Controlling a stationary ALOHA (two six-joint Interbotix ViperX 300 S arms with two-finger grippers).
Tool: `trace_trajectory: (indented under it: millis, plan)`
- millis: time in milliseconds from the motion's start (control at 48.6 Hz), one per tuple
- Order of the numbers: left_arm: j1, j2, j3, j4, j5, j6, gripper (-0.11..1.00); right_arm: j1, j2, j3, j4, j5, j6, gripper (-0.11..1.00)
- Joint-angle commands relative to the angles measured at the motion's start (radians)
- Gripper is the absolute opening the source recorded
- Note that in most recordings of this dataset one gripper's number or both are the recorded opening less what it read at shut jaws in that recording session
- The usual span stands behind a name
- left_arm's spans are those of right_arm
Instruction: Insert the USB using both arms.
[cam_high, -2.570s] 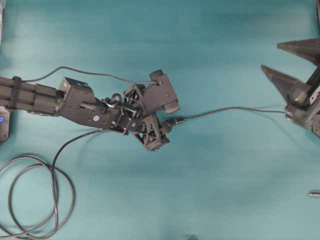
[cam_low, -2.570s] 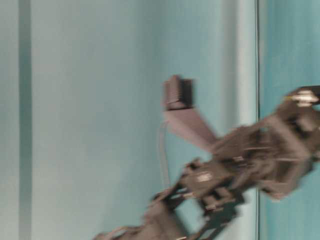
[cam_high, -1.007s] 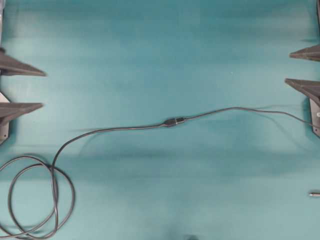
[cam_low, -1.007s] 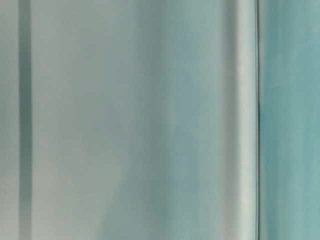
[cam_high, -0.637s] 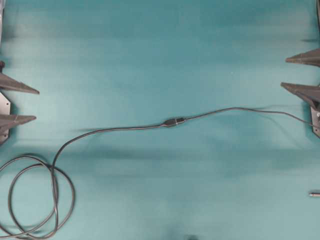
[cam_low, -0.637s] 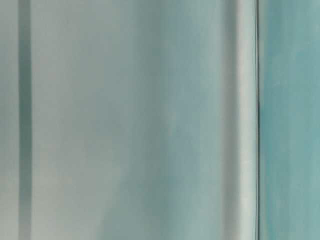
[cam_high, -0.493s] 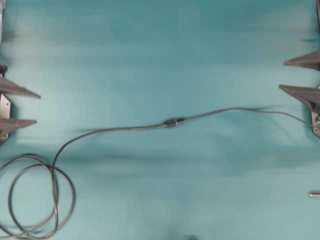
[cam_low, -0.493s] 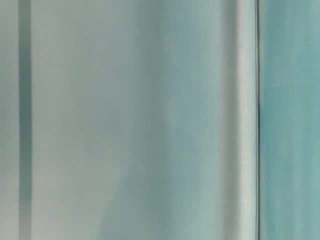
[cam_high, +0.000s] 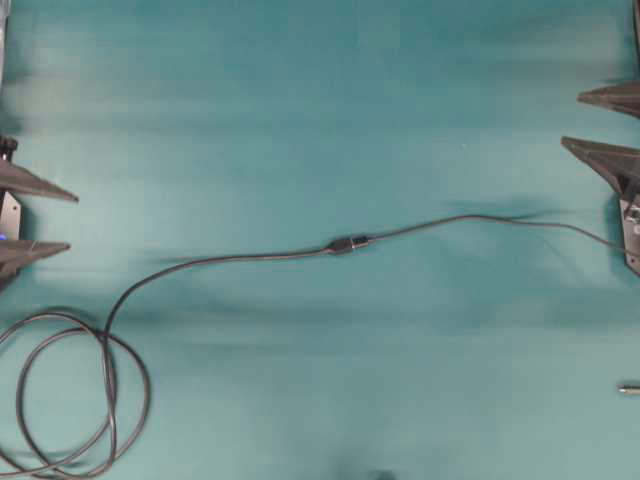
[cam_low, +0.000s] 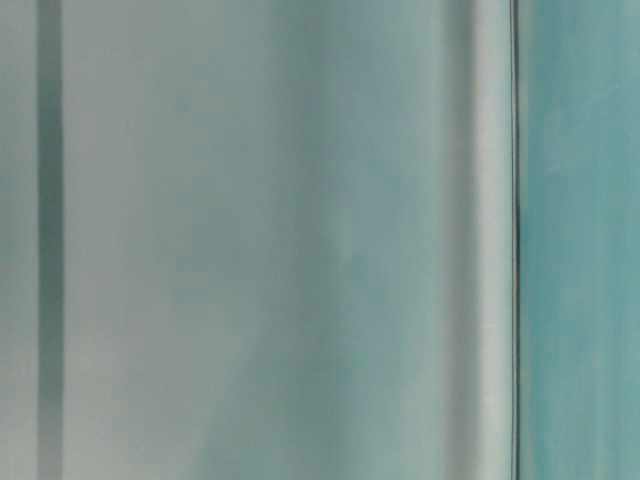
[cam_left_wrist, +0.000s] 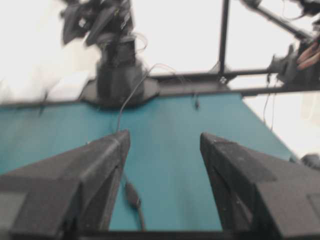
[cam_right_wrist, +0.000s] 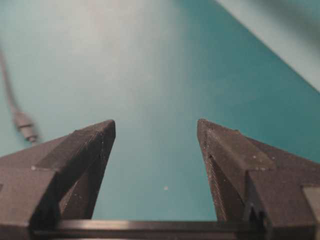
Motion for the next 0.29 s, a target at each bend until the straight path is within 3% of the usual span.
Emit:
trace_trajectory:
  millis: [0,267]
  plan:
    - [0.005,0.008,-0.006,0.000,-0.026,0.018,0.69,-0.003,0.008,-0.020,-0.011,0.005,0.005,0.70]
    - [0.006,0.009,0.041,0.000,0.017,0.052,0.69,-0.003,0.008,0.021,0.000,0.017,0.003,0.70]
